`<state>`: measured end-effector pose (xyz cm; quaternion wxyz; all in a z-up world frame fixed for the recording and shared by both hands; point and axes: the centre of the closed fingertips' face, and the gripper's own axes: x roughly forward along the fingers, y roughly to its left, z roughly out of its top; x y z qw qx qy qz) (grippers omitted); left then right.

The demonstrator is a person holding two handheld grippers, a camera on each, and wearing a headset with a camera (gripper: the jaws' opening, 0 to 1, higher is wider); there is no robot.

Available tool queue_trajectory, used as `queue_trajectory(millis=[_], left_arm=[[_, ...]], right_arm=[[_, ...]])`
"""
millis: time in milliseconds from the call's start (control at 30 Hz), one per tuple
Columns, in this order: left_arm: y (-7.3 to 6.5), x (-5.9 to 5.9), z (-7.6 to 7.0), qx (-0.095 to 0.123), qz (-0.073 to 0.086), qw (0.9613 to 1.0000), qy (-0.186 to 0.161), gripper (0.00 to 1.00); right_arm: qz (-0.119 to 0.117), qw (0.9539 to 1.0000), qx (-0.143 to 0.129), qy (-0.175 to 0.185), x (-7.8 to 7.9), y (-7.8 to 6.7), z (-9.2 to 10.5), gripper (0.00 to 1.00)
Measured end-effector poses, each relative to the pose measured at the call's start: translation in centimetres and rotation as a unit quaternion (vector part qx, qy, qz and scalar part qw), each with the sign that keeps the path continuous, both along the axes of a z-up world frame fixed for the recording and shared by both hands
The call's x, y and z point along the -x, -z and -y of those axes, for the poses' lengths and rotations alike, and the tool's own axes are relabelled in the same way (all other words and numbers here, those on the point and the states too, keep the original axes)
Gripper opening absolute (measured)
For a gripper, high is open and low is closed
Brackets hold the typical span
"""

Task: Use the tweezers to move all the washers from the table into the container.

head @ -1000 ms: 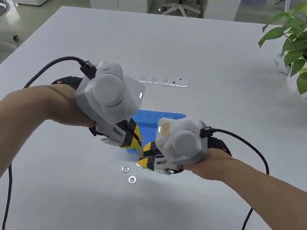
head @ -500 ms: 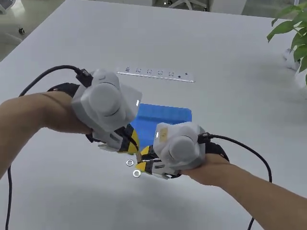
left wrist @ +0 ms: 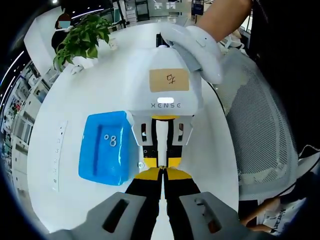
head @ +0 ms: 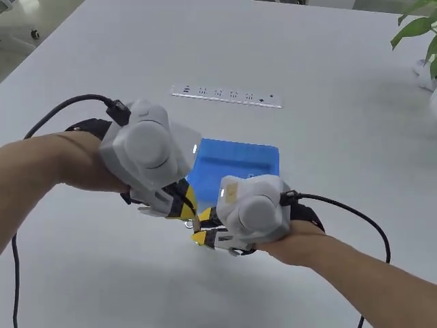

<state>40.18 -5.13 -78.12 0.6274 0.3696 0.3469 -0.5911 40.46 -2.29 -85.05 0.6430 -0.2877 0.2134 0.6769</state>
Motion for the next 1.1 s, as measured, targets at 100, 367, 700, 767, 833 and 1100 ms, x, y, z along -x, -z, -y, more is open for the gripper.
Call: queue_trajectory(millis=[100,367,700,767,833,1100], left_arm=[[0.2,0.1,0.0,0.000,-0.001,1.0000,-0.001,0.05],[0.7,0.2,-0.1,0.000,-0.004,1.0000,0.000,0.05],[1.0,0.3,-0.1,-0.001,-0.006,1.0000,0.000,0.05],[1.0,0.2,-0.1,0.000,-0.007,1.0000,0.000,0.05],[0.9,0.2,-0.1,0.003,-0.008,1.0000,-0.002,0.05],[0.8,0.1,0.2,0.013,-0.012,0.9998,-0.007,0.05]], right_arm=[[-0.004,1.0000,0.000,0.002,0.1,0.2,0.0,0.12],[-0.006,1.0000,0.003,0.001,0.3,0.6,0.0,0.12],[-0.008,1.0000,0.004,-0.002,0.5,0.9,0.0,0.12],[-0.009,1.0000,0.004,-0.002,0.4,0.9,0.0,0.12],[-0.011,0.9999,0.005,-0.001,0.4,1.1,0.0,0.12],[-0.008,0.9999,0.010,-0.001,0.5,1.2,0.2,0.12]])
